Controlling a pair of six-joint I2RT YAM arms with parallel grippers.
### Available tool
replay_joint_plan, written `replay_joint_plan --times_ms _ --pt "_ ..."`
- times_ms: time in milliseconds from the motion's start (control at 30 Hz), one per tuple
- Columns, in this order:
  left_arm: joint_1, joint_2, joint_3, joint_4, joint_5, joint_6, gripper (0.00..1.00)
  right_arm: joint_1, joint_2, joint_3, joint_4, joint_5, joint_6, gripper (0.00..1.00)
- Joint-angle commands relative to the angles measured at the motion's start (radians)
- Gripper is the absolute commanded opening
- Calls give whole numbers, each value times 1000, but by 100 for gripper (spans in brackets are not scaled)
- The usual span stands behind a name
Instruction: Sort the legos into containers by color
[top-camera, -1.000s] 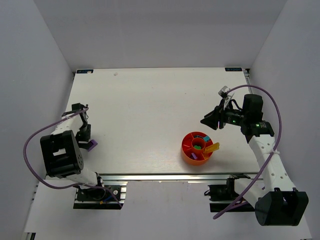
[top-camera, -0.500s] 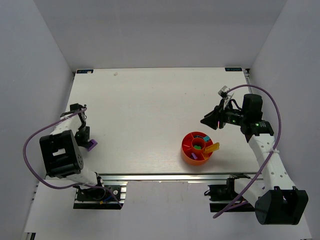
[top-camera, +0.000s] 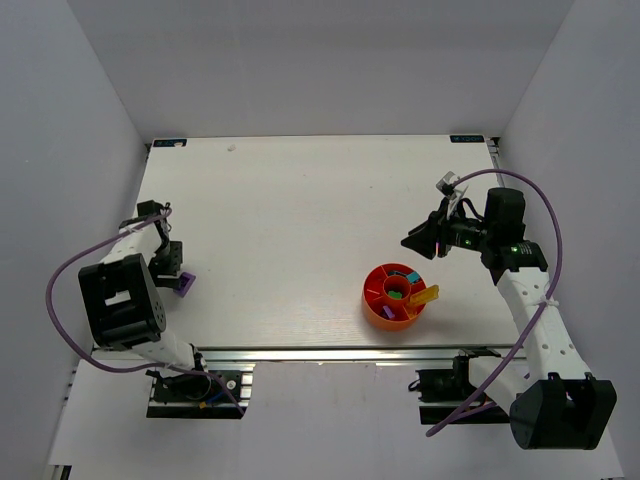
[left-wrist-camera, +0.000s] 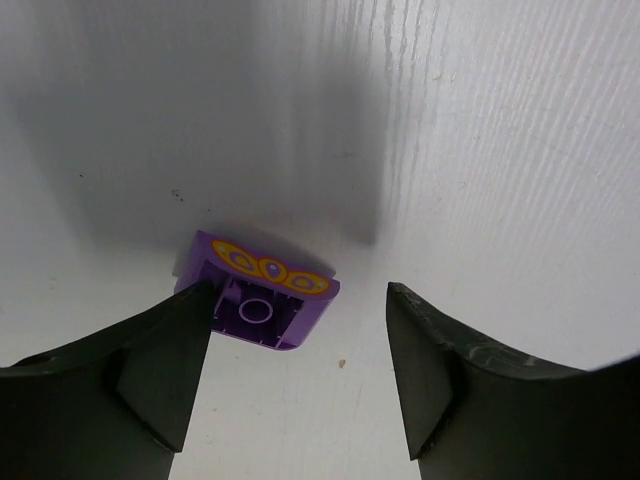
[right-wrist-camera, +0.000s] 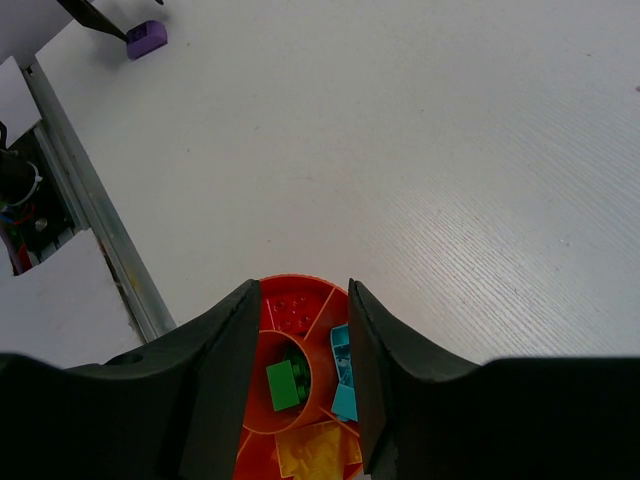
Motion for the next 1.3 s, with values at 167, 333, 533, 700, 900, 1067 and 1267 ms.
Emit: replay_joint_plan --times_ms 167,333,533,700,900,1067,1267 --pt "-3 94 -4 82 116 11 78 -5 -5 -8 35 2 0 46" --pt "-24 162 34 138 194 136 66 -8 -5 -7 35 5 0 46" --pt "-24 92 40 291 313 441 73 -8 0 -7 33 4 -3 46" --pt "-24 12 -1 356 360 624 85 -5 1 -8 33 5 -3 46" --pt "-24 -68 -41 414 458 819 87 -6 4 -8 33 4 -2 46" --pt "-24 -120 -33 431 517 905 77 -8 3 -8 33 4 -2 46" --pt "-24 -198 -33 427 570 1037 70 -5 6 -8 33 1 -2 46"
